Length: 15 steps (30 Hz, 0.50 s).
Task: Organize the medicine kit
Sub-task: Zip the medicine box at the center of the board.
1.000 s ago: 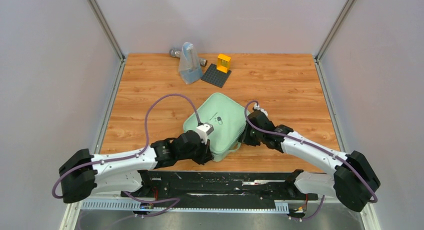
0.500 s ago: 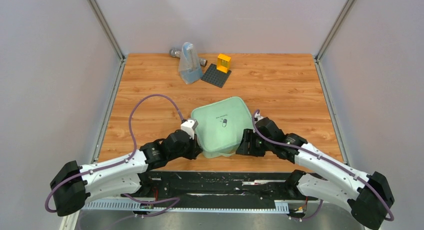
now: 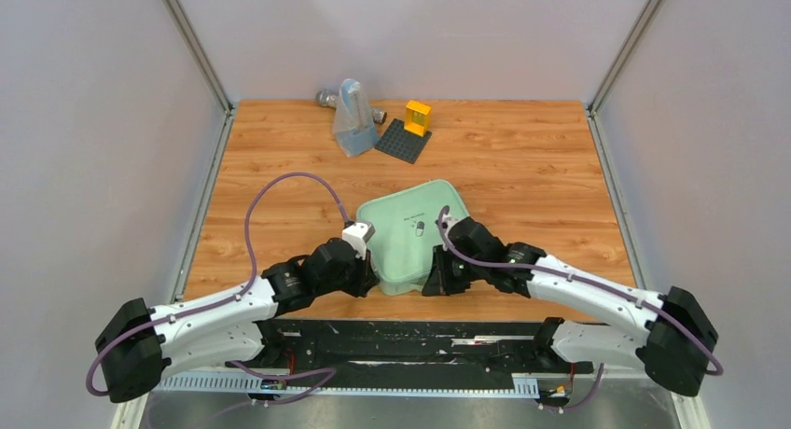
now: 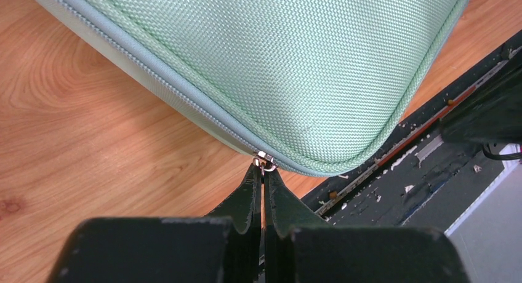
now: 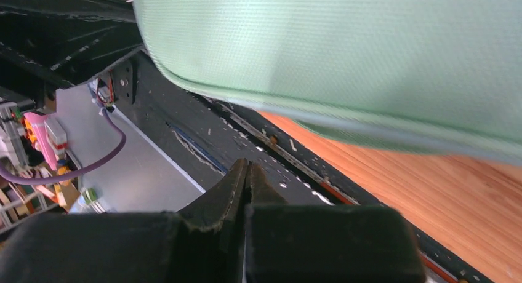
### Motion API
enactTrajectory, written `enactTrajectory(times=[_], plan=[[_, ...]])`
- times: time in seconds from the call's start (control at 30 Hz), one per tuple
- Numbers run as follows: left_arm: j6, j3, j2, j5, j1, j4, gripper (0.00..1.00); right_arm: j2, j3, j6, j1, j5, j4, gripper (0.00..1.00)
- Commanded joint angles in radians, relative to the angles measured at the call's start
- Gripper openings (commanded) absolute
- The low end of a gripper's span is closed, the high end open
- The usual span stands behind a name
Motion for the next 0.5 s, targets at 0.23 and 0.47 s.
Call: enactTrajectory(times=[0.23, 0.47], plan=[[0.029, 0.042, -0.002, 0.120, 0.001, 0.082, 0.00, 0.380, 0.275, -0.097, 0.098, 0.165, 0.168, 0.00], [-0.007, 0.009, 0.061, 0.239, -0.058, 0.333, 0.00, 0.445, 0.296, -0.100, 0.100, 0.172, 0.212, 0.00]])
